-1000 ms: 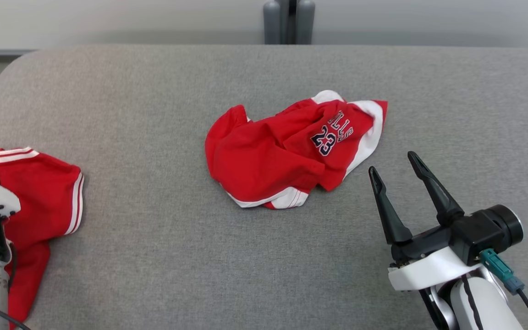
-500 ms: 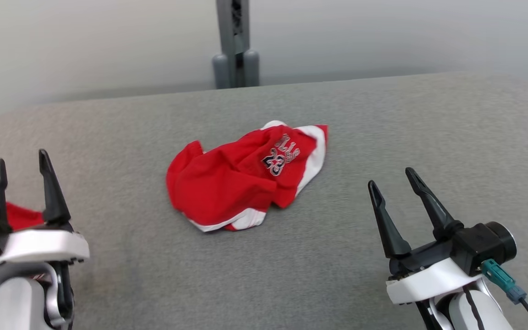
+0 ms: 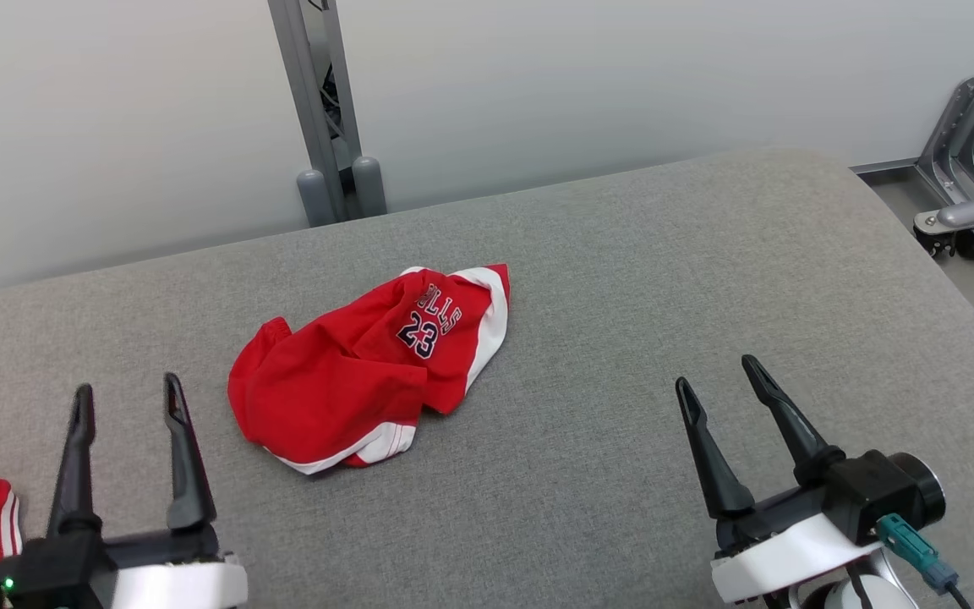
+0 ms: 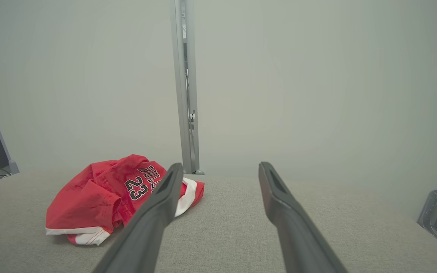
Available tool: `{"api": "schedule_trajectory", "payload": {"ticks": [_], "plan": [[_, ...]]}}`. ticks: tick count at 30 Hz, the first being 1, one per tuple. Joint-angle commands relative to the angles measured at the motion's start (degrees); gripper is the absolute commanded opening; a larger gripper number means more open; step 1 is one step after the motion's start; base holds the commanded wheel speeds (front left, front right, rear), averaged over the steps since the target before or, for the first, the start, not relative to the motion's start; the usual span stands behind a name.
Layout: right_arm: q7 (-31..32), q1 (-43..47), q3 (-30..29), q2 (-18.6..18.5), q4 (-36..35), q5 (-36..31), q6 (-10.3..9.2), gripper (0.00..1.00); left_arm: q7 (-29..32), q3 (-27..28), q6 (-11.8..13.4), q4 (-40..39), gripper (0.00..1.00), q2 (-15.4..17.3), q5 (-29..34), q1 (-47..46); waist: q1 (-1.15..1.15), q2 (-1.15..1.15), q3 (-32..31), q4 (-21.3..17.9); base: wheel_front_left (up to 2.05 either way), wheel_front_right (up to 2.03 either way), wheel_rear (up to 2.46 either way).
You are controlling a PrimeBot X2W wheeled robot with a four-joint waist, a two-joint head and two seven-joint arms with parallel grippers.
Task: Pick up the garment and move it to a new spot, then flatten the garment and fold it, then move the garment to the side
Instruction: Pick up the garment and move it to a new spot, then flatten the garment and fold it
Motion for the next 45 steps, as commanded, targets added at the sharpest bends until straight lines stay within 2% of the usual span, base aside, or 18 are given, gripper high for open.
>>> {"api": "schedule_trajectory", "payload": {"ticks": [1,6,10,19,30,35,39,43,45], "plan": [[-0.09,0.73,0.16,-0.22,0.06,-0.40,0.00,1.00,-0.19,-0.48,0.51,-0.06,1.00,-0.14,0.73,1.33,0.00,0.00,-0.54,-0.30,0.00,0.00,0.00],[-0.08,2.68,0.89,-0.24,0.14,-0.04,0.00,1.00,-0.13,-2.80,0.93,1.29,1.00,-0.92,2.40,4.97,0.00,0.00,-0.98,-0.18,0.00,0.00,0.00],[-0.09,3.39,1.96,-0.22,0.64,-1.61,0.00,1.00,-0.13,-4.17,-0.13,3.97,1.00,-1.14,2.47,5.28,0.00,0.00,-1.04,0.40,0.00,0.00,0.00],[-0.09,2.78,2.59,-0.23,0.81,-0.97,0.00,1.00,-0.13,-4.01,-1.07,7.98,1.00,-1.46,1.98,4.25,0.00,0.00,-1.14,1.04,0.00,0.00,0.00],[-0.09,2.54,3.58,-0.23,2.21,-1.49,0.00,1.00,-0.13,-4.85,-0.78,8.87,1.00,-1.59,1.49,3.67,0.00,0.00,-0.97,1.84,0.00,0.00,0.00],[-0.09,-0.33,8.06,-0.22,8.42,0.68,0.00,1.00,-0.13,-5.40,-0.25,8.92,1.00,-1.59,1.09,2.84,0.00,0.00,-0.66,3.24,0.00,0.00,0.00],[-0.09,-4.49,13.60,-0.26,17.53,7.99,-0.01,1.00,-0.13,-5.75,-0.18,7.16,1.00,-1.61,1.88,2.48,0.00,0.00,-0.10,5.08,0.00,0.00,0.00],[-0.08,-9.50,18.76,-0.26,26.60,15.22,0.00,1.00,-0.13,-6.37,-1.16,6.21,1.00,-1.59,2.33,2.14,0.00,0.00,0.85,7.75,0.00,0.00,0.00],[-0.09,-12.81,20.60,-0.21,29.03,18.56,0.00,1.00,-0.13,-6.59,-1.55,5.84,1.00,-1.59,2.33,1.61,0.00,0.00,1.74,9.12,0.00,0.00,0.00]]}}
